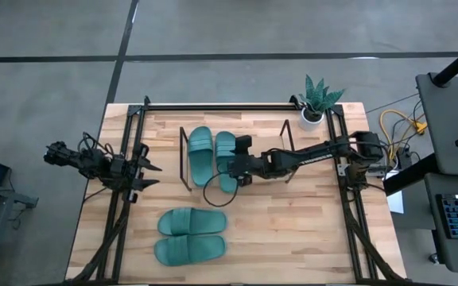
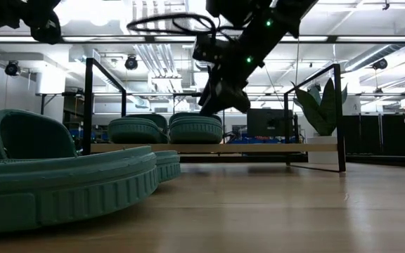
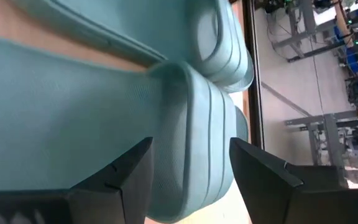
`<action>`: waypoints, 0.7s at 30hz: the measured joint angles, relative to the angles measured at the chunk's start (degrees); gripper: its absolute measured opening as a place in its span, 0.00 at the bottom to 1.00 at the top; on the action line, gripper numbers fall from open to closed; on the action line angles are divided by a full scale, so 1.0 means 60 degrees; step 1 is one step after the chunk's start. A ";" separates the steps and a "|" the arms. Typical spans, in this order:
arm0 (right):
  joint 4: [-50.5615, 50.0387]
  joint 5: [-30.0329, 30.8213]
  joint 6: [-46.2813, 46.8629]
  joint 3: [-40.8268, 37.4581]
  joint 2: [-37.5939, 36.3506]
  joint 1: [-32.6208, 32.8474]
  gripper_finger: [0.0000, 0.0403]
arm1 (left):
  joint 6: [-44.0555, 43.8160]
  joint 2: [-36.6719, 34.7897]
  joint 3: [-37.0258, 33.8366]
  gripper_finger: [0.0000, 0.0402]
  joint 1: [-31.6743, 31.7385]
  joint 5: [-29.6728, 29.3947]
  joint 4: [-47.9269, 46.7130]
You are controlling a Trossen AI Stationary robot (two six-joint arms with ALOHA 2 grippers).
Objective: Pick and place slides into the shelf
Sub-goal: Put the green slipper on the shelf
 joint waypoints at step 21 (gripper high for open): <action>0.0225 0.0183 -0.0247 0.0004 0.0205 -0.0296 0.20 | 0.0000 0.0066 0.0000 0.36 0.0011 0.0000 -0.0013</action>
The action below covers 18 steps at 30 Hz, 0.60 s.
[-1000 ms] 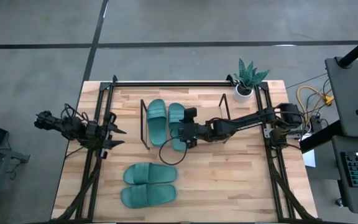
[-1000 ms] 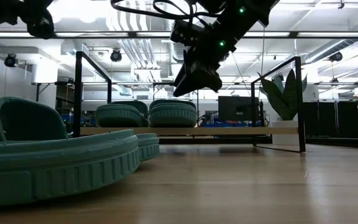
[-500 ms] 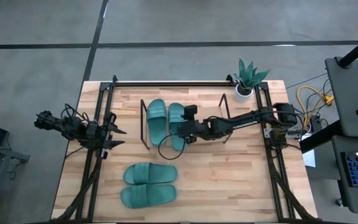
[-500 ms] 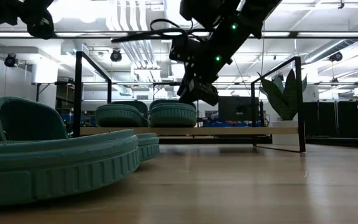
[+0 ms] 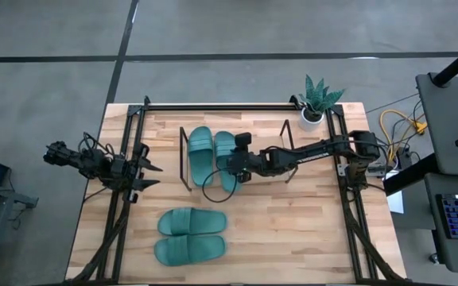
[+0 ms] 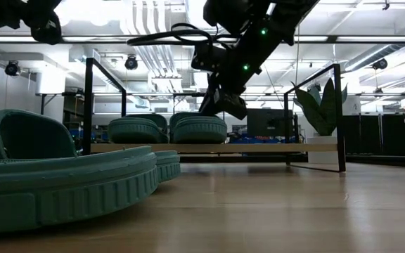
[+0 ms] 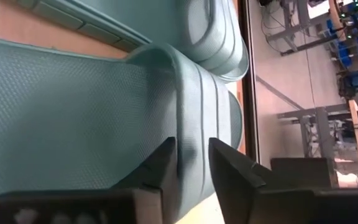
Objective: Pick and place slides into the shelf
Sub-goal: Put the green slipper on the shelf
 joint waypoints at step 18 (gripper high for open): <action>0.0547 0.0620 0.0666 0.0018 0.0000 0.0032 0.03 | 0.0408 0.0033 0.0000 0.36 -0.0004 0.0000 0.0000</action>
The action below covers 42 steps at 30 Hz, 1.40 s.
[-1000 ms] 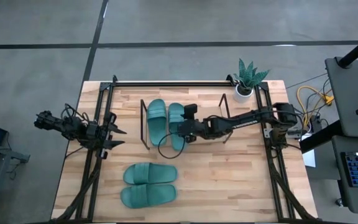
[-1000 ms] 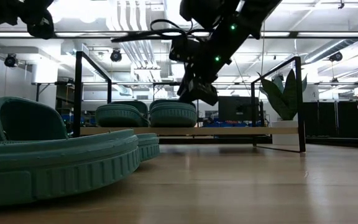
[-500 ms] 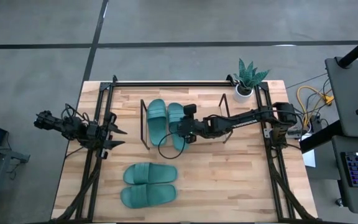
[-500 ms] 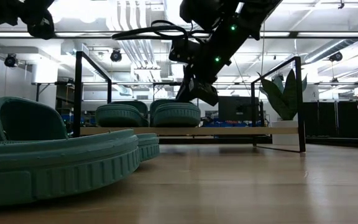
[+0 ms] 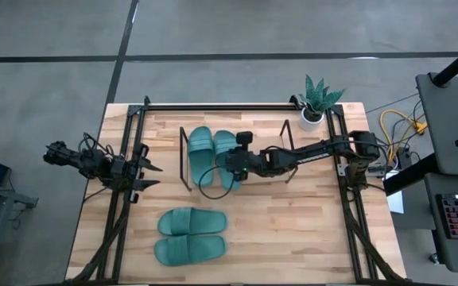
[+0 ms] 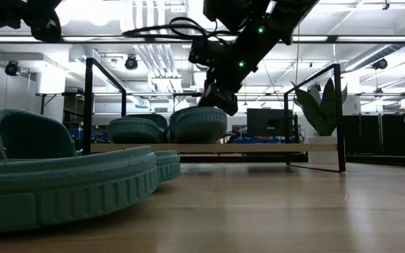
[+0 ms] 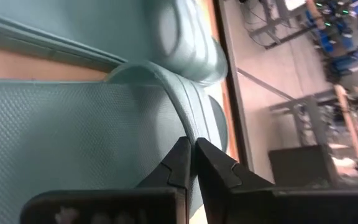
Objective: Pick and place slides into the shelf
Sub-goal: Put the green slipper on the shelf
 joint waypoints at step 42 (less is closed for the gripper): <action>0.1771 0.0474 0.2490 -0.0826 -0.0015 0.0015 0.03 | 0.0007 0.0004 0.0000 0.36 0.0004 0.0000 0.0004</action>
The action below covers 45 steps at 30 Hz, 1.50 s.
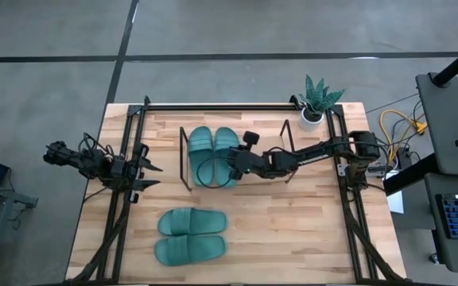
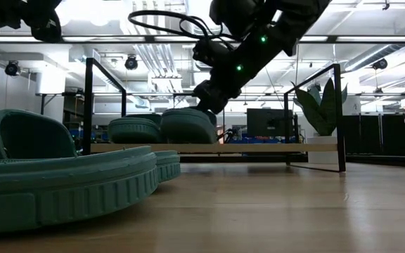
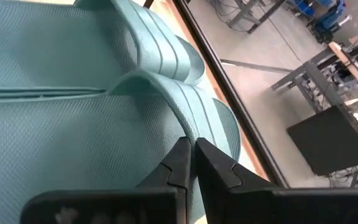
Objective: Pick and place slides into the shelf
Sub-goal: Put the green slipper on the shelf, then adjust the green slippers
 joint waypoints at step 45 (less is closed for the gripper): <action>0.0633 -0.0617 -0.0081 0.0461 -0.0036 0.0354 0.48 | 0.0004 0.0000 -0.0004 0.36 -0.0011 0.0000 -0.0024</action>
